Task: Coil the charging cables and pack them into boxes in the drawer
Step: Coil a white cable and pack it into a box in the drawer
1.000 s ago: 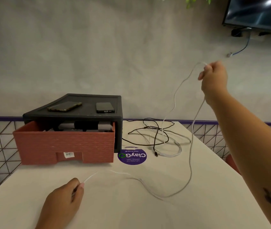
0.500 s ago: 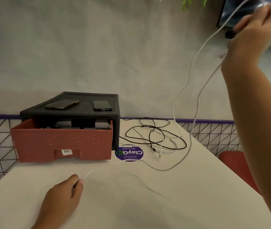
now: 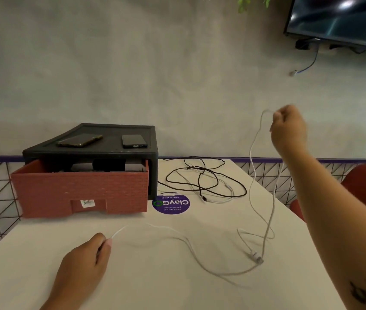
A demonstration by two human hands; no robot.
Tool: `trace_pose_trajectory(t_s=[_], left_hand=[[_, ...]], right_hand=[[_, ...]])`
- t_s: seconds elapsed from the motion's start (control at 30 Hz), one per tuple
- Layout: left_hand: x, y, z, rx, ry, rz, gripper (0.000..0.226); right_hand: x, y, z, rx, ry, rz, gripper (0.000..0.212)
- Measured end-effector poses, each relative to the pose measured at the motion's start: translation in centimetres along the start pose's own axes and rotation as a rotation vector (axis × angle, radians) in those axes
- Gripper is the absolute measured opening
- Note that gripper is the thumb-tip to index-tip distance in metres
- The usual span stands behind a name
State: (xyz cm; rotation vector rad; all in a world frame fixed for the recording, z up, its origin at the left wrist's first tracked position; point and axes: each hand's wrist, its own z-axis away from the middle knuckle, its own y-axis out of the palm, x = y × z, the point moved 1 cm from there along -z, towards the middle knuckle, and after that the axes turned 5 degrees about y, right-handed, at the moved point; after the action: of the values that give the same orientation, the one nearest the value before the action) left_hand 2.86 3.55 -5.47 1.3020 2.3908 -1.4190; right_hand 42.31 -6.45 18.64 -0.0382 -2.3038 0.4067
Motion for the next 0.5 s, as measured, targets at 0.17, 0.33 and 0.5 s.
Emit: trace_pose_trajectory(t_s=[0.17,0.33,0.5], left_hand=[[0.1,0.0,0.2,-0.068,0.043,0.049,0.027],[0.4,0.1,0.2,-0.074,0.078,0.132,0.017],[0.0,0.1,0.2,-0.035,0.065,0.180,0.028]], right_hand=[[-7.0,2.5,3.1,0.338,0.138,0.534,0.020],[-12.6,4.8,7.9,0.618,0.278,0.754,0.032],[-10.6,6.3,12.0,0.495,0.242,0.765,0.045]])
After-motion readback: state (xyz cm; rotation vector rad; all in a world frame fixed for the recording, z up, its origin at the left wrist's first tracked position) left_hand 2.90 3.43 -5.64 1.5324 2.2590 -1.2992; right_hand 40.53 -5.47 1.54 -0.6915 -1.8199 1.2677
